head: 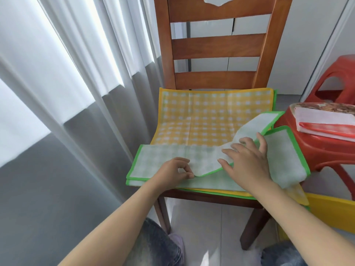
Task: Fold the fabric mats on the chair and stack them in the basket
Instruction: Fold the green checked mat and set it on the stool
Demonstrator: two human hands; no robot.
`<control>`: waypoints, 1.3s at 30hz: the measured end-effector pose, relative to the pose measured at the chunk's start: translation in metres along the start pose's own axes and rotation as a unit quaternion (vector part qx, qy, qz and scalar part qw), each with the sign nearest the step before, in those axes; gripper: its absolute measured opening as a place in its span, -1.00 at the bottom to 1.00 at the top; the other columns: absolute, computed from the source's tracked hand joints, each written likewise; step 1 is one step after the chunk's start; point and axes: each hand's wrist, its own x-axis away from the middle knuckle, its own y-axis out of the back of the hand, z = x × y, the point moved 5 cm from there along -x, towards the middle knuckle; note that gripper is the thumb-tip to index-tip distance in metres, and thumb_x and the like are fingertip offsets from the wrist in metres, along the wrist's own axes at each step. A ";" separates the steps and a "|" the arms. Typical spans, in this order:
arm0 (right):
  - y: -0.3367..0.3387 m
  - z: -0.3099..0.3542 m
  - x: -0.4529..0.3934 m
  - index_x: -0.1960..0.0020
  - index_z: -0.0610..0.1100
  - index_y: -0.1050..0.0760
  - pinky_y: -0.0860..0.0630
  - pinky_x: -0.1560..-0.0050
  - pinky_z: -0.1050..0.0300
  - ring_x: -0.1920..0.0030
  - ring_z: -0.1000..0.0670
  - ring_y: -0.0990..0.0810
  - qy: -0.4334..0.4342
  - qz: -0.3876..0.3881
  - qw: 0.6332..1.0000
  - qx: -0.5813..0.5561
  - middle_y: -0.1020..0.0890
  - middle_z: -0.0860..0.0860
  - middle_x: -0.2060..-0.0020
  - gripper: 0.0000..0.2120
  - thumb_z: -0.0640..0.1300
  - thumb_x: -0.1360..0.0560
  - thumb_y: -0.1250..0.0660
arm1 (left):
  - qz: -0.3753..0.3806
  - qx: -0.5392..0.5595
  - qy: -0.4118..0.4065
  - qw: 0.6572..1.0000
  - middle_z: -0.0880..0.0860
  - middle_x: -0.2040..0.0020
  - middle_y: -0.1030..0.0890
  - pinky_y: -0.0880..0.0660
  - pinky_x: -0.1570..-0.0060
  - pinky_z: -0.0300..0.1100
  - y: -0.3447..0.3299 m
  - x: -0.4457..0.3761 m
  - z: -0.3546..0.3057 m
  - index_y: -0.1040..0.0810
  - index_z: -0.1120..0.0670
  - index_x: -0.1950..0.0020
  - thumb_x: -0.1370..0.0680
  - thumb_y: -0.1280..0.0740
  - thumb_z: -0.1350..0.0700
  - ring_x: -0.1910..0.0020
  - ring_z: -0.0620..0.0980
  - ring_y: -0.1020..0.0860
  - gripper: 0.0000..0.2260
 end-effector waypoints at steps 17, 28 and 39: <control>-0.044 -0.001 0.037 0.32 0.12 -0.67 -0.14 -0.20 -0.10 0.19 -0.08 -0.54 0.049 0.117 0.990 0.060 -0.58 0.08 0.46 -0.79 0.24 -0.26 -0.42 | 0.063 -0.078 -0.002 0.995 0.00 -0.26 -0.43 -0.30 -0.33 -0.08 -0.012 -0.011 -0.005 -0.63 0.05 0.06 -0.50 -0.34 -0.15 -0.27 -0.04 -0.39 -0.73; -0.044 -0.009 0.037 0.38 0.13 -0.64 -0.18 -0.19 -0.09 0.27 -0.07 -0.54 0.052 0.092 0.994 0.006 -0.54 0.09 0.50 -0.64 0.24 -0.31 -0.13 | 0.014 -0.103 0.010 0.995 0.06 -0.58 0.02 0.24 -0.47 0.10 -0.079 -0.071 -0.052 0.04 -0.11 -0.55 -0.64 0.09 -0.14 -0.55 0.05 0.12 -0.53; -0.025 -0.085 -0.028 -0.34 -0.02 -0.39 -0.15 -0.35 -0.09 -0.34 -0.17 -0.24 -0.127 0.091 0.983 -0.092 -0.36 -0.09 -0.35 -0.55 0.11 -0.50 -0.23 | 0.031 -0.250 -0.020 0.968 0.03 -0.58 0.15 0.27 -0.42 0.25 -0.098 -0.077 -0.047 0.18 -0.22 -0.52 -0.58 0.20 -0.26 -0.53 0.16 0.24 -0.49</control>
